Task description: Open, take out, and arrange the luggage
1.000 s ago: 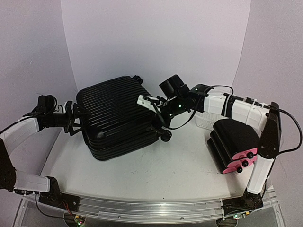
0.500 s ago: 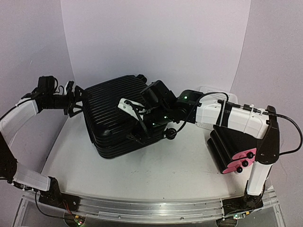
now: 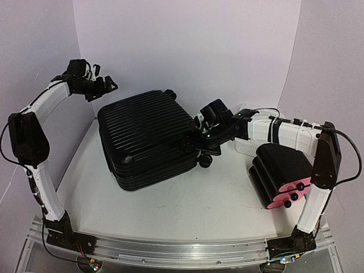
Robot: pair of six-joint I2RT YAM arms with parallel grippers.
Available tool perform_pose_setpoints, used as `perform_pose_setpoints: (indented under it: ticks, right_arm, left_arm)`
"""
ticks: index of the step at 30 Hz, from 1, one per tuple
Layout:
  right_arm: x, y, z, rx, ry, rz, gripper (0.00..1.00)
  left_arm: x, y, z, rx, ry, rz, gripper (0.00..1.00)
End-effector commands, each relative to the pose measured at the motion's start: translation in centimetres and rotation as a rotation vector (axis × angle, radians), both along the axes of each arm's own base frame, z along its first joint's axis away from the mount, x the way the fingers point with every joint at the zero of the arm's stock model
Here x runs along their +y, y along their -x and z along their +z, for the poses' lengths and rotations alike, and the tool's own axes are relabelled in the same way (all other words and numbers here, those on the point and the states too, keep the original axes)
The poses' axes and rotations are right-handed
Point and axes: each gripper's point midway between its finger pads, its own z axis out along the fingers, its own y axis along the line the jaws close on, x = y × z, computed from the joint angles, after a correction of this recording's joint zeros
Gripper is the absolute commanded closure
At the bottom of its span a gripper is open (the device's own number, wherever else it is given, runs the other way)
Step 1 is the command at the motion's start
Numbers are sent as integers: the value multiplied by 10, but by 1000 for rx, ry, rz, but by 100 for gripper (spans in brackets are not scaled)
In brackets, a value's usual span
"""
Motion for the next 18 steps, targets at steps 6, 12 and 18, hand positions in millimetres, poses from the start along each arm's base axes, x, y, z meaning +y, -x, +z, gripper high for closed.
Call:
perform_pose_setpoints:
  ticks: [6, 12, 18]
  right_arm:
    - [18, -11, 50, 30, -272, -126, 2]
    - [19, -20, 45, 50, -313, -147, 2]
    - [17, -29, 39, 64, -332, -162, 2]
  left_arm:
    - [5, -50, -33, -60, -341, -6, 1]
    - [0, -34, -68, 24, -350, -128, 0]
    - [-5, -10, -122, 201, -354, -225, 1]
